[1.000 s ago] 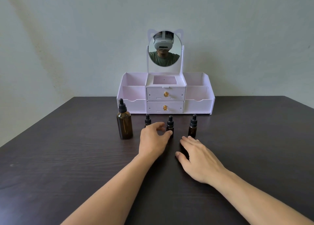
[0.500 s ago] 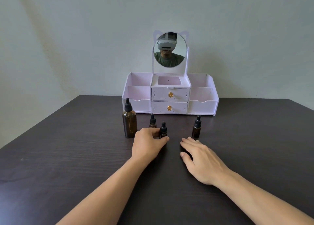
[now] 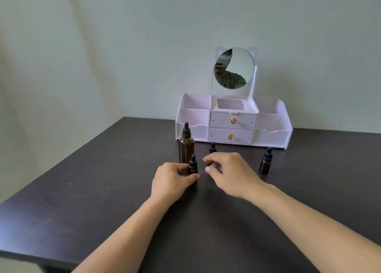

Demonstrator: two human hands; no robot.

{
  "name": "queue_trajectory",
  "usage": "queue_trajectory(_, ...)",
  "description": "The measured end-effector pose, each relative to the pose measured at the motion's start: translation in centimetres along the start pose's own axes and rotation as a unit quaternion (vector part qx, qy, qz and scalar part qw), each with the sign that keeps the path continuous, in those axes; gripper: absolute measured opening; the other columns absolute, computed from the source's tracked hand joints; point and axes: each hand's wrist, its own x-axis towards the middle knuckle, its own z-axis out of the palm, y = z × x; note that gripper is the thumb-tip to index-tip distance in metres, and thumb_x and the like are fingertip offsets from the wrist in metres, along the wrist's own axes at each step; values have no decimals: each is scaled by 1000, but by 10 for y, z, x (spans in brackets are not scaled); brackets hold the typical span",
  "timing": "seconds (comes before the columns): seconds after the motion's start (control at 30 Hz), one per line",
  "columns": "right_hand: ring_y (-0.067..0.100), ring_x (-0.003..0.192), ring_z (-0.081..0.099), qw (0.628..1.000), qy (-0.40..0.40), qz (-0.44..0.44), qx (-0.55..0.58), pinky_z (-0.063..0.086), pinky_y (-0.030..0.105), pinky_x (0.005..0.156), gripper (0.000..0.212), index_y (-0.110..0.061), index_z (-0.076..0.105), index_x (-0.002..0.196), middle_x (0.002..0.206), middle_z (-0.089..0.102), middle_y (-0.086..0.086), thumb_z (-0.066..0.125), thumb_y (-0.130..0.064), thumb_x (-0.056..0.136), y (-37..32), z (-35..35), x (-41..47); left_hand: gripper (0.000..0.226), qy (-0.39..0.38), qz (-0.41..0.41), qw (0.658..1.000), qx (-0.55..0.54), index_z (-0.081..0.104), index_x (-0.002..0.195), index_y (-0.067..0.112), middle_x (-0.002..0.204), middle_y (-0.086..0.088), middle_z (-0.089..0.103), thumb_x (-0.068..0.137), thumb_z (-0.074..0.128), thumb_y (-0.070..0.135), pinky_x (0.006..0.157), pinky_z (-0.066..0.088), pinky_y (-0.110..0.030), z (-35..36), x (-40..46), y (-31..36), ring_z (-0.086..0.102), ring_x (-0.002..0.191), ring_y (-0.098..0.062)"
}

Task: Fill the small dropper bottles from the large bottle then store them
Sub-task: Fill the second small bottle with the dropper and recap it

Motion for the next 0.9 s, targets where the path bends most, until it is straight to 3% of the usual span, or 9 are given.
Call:
queue_trajectory(0.13, 9, 79, 60, 1000, -1, 10, 26, 53, 34, 83, 27, -22, 68, 109, 91, 67, -9, 67, -33, 85, -15, 2, 29, 37, 1, -1, 1000, -10, 75, 105, 31, 86, 16, 72, 72, 79, 46, 80, 56, -33, -2, 1, -7, 65, 81, -1)
queue_trajectory(0.23, 13, 82, 62, 999, -40, 37, -3, 53, 35, 80, 30, -22, 71, 99, 85, 66, -7, 70, -44, 79, -24, 3, 44, 29, 6, 22, 1000, 6, 76, 99, 27, 79, 12, 64, 74, 78, 44, 67, 50, -30, -2, 1, -8, 57, 70, -3)
queue_trajectory(0.37, 18, 80, 60, 996, -63, 38, -59, 50, 33, 70, 30, -18, 71, 86, 82, 64, -2, 71, -47, 78, -33, 5, 53, 27, 7, 43, 998, 34, 77, 95, 24, 77, 6, 59, 76, 78, 41, 61, 45, -28, -2, 0, -11, 52, 66, -7)
queue_trajectory(0.5, 22, 79, 57, 993, -61, 21, -98, 41, 29, 66, 24, -15, 71, 85, 82, 63, 3, 71, -39, 80, -37, 9, 58, 27, 7, 52, 998, 41, 77, 98, 25, 74, 11, 54, 76, 77, 41, 58, 37, -24, -1, 1, -11, 51, 65, -6)
queue_trajectory(0.67, 18, 80, 58, 991, -100, 5, -91, 43, 28, 65, 5, -18, 69, 84, 85, 61, -1, 72, -22, 80, -42, 3, 57, 25, -2, 53, 997, 62, 77, 95, 26, 74, 11, 53, 77, 75, 44, 57, 38, -26, -1, 1, -9, 52, 67, -7)
queue_trajectory(0.8, 1, 75, 54, 984, -163, -19, -64, 40, 13, 61, 32, -21, 72, 93, 89, 65, -7, 59, 2, 76, -46, -6, 60, 26, 7, 51, 997, 54, 77, 94, 27, 73, 12, 53, 76, 75, 46, 56, 35, -24, -2, -1, -10, 51, 66, -5)
queue_trajectory(0.9, 7, 84, 62, 991, -130, -3, 5, 49, 18, 72, 33, -21, 73, 91, 88, 71, -7, 58, 0, 70, -45, -7, 62, 28, 4, 45, 998, 42, 77, 95, 27, 74, 12, 57, 75, 77, 46, 62, 42, -26, -2, 0, -11, 54, 68, -5)
